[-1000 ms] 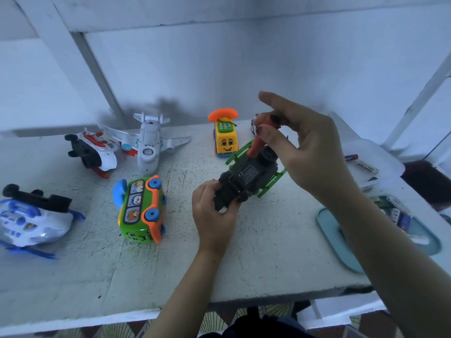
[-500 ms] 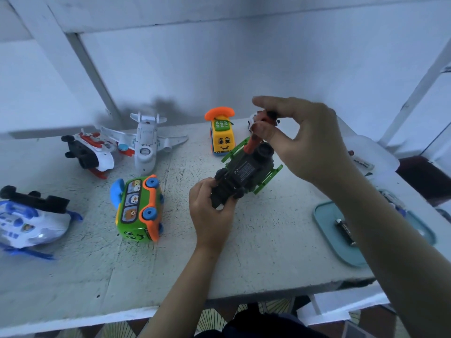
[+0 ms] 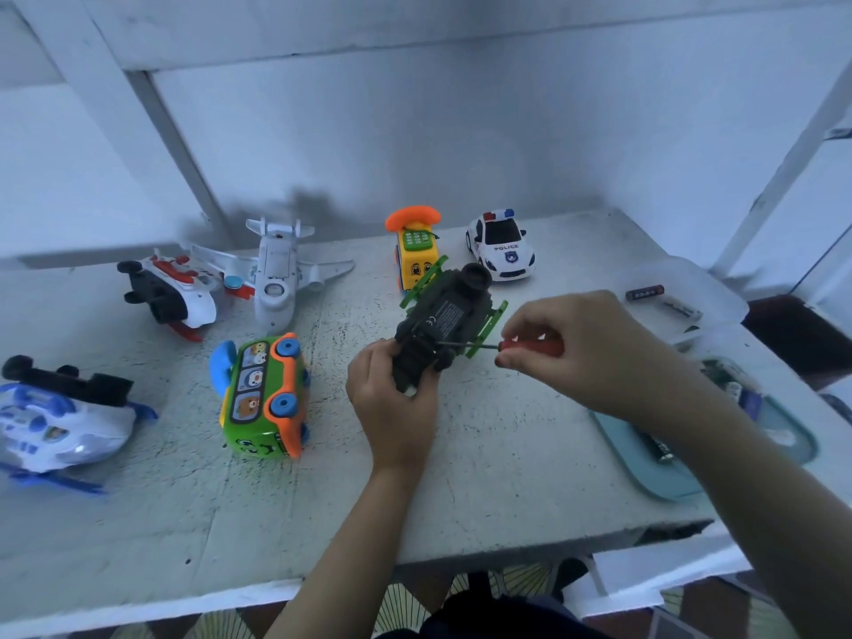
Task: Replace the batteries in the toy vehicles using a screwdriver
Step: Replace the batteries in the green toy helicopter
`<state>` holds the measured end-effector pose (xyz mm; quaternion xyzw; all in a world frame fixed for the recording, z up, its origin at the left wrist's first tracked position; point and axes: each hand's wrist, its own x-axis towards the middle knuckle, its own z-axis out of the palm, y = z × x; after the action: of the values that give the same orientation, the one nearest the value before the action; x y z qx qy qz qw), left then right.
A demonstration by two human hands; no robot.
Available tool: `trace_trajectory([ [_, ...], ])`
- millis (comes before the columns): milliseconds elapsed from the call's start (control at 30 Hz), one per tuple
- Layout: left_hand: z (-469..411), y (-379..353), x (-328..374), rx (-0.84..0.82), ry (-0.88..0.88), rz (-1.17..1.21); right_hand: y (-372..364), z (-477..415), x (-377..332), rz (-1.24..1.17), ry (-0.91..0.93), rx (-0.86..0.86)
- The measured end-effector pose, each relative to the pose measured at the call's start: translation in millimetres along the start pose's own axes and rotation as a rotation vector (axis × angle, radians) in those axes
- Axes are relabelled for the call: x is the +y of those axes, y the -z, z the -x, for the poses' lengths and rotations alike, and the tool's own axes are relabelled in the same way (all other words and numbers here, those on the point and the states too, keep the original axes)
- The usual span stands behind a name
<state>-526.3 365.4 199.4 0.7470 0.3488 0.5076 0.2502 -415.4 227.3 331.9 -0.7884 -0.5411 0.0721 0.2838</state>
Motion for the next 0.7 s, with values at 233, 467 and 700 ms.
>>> trace_trajectory([
  [233, 0.3, -0.1, -0.3, 0.011, -0.018, 0.005, -15.2, 0.9, -0.5, -0.082, -0.036, 0.026],
  [467, -0.6, -2.1, -2.6, 0.052, -0.008, -0.039, -35.2, 7.1, 0.2, -0.153, -0.036, 0.061],
  [700, 0.8, -1.0, -1.0, 0.095, 0.003, -0.051, -69.5, 24.0, -4.5, -0.137, 0.031, 0.203],
])
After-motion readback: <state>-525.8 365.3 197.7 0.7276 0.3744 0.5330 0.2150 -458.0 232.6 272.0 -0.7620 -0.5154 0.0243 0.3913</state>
